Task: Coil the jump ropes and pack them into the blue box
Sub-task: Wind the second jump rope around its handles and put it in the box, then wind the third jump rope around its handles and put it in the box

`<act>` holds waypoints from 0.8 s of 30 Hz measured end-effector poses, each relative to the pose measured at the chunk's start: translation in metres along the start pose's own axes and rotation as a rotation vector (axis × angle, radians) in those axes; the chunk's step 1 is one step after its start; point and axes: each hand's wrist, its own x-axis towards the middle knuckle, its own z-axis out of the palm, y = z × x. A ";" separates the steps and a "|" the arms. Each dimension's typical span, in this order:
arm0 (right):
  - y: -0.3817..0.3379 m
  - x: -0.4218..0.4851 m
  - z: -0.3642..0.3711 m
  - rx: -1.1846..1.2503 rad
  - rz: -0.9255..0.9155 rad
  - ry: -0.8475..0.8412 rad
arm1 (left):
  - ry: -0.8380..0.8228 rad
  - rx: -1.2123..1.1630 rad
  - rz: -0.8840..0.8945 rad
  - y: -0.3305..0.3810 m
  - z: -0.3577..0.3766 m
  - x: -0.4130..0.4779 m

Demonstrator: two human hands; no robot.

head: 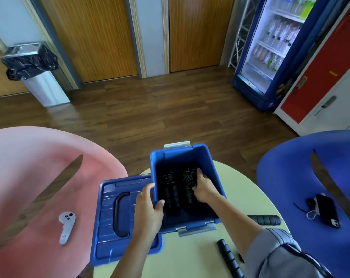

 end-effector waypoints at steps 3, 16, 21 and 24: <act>-0.007 -0.018 -0.011 -0.058 -0.028 0.042 | 0.001 0.010 0.027 0.000 -0.003 -0.002; 0.076 -0.174 -0.045 0.574 0.091 0.657 | 0.157 -0.141 0.470 0.008 -0.010 -0.101; 0.148 -0.203 -0.012 0.458 0.225 0.559 | -0.173 -0.130 0.175 -0.015 0.037 -0.144; 0.179 -0.208 0.005 0.420 0.268 0.399 | -0.306 -0.079 -0.089 -0.014 0.067 -0.159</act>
